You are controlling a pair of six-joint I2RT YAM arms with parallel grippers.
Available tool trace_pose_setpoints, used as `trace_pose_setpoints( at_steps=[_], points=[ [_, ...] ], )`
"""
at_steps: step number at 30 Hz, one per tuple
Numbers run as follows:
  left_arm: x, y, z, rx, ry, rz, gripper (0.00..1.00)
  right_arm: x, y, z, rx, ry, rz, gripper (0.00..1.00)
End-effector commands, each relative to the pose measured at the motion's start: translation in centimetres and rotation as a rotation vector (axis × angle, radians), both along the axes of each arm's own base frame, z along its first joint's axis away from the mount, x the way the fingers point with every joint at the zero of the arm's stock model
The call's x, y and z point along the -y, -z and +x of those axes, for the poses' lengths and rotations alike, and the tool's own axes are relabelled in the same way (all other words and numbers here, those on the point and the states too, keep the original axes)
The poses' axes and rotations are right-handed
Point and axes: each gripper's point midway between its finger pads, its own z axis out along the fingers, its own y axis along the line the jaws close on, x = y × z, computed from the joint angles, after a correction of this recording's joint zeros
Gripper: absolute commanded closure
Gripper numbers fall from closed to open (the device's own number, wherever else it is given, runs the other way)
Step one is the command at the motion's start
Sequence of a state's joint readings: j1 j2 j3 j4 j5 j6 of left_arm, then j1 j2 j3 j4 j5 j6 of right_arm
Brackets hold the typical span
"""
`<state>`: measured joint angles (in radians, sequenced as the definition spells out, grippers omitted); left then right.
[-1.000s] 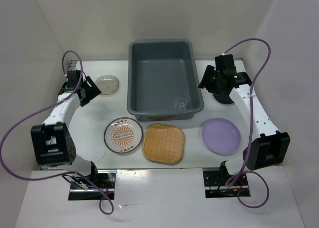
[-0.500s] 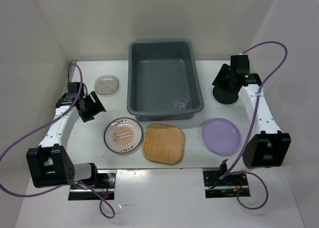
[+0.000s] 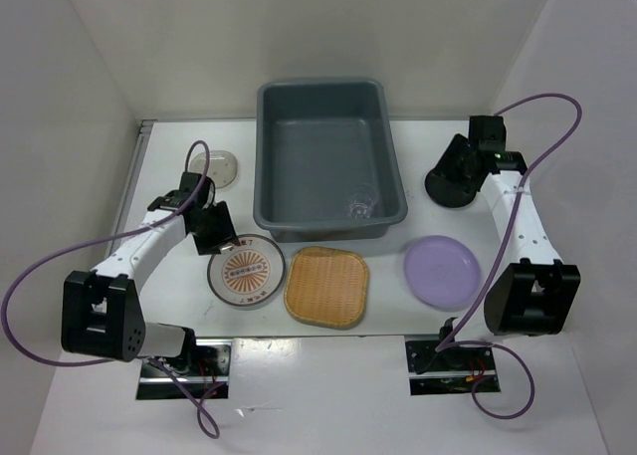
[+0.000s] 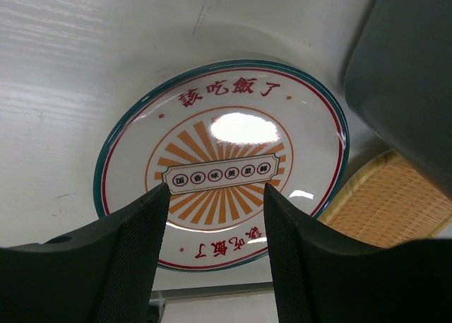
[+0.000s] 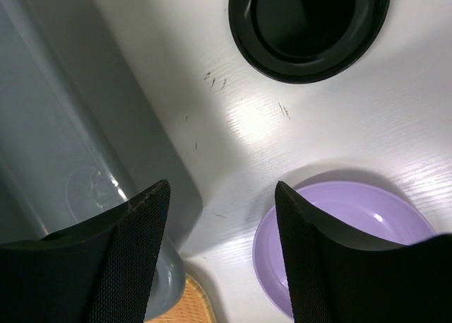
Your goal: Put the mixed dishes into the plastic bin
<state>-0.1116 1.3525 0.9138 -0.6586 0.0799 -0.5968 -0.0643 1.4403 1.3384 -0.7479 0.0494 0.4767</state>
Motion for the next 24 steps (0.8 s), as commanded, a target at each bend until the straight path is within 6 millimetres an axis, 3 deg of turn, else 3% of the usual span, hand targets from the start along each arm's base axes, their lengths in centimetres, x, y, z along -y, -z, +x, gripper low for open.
trace_pose_setpoints(
  at_steps=[1, 9, 13, 16, 19, 22, 23, 24],
  points=[
    [0.6, -0.2, -0.3, -0.012, -0.008, -0.03, 0.37, 0.7, -1.3, 0.4, 0.056, 0.015, -0.041, 0.33],
    [4.8, -1.7, -1.2, 0.014, 0.149, -0.141, 0.37, 3.0, 1.5, -0.8, -0.014, 0.085, -0.012, 0.33],
    [5.5, -2.4, -1.2, 0.03, 0.17, -0.16, 0.37, 2.2, 2.4, -2.2, -0.051, 0.077, 0.048, 0.34],
    [5.5, -3.6, -0.9, 0.073, 0.181, -0.162, 0.37, 0.8, 1.9, -4.6, -0.042, 0.046, 0.098, 0.37],
    [6.1, -4.6, -0.6, 0.101, 0.199, -0.176, 0.37, -1.8, -0.1, -7.2, -0.006, -0.025, 0.163, 0.4],
    [7.6, -4.7, -1.1, 0.109, 0.256, -0.181, 0.37, -5.7, 1.8, -10.3, -0.107, -0.083, 0.243, 0.44],
    [8.0, -4.8, -1.0, 0.121, 0.27, -0.183, 0.37, -8.0, 3.4, -11.9, -0.152, -0.142, 0.274, 0.44],
    [8.3, -4.8, -1.2, 0.12, 0.282, -0.184, 0.35, -9.6, 2.7, -12.9, -0.12, -0.18, 0.313, 0.44]
  ],
)
